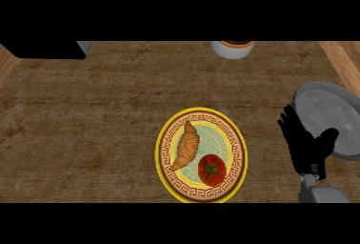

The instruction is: Pick the croissant from the plate and place it in the pan

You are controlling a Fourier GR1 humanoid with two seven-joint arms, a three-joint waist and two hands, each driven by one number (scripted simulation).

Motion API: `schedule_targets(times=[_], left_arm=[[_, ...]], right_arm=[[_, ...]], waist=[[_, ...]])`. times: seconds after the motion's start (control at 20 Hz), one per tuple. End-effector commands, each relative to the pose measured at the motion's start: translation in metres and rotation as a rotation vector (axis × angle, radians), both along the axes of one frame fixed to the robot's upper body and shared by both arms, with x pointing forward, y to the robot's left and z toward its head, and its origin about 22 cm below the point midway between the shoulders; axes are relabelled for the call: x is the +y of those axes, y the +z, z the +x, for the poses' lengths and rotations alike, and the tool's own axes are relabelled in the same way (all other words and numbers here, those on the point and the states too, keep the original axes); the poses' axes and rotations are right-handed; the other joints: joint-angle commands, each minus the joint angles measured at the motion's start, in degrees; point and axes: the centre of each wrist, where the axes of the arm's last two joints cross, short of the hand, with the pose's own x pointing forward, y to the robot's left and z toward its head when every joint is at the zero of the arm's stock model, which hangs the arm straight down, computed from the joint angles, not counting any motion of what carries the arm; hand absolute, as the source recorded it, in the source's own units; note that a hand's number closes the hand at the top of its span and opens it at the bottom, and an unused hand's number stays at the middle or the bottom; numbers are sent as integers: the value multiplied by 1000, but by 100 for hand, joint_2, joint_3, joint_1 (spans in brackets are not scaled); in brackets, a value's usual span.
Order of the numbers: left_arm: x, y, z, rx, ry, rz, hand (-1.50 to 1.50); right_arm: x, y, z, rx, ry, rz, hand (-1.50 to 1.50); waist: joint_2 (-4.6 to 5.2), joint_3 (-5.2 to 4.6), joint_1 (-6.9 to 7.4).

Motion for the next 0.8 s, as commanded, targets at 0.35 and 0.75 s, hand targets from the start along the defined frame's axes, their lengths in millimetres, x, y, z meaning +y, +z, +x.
schedule_targets(times=[0.35, 0.75], left_arm=[[-99, -101, -29, 379, -385, -298, 0], [-131, -118, -36, 379, -402, -313, 0]], right_arm=[[68, 98, 47, -427, 176, -394, 150], [87, 114, -30, -424, 378, -592, -150]], waist=[[156, 52, -221], [155, 92, -186]])
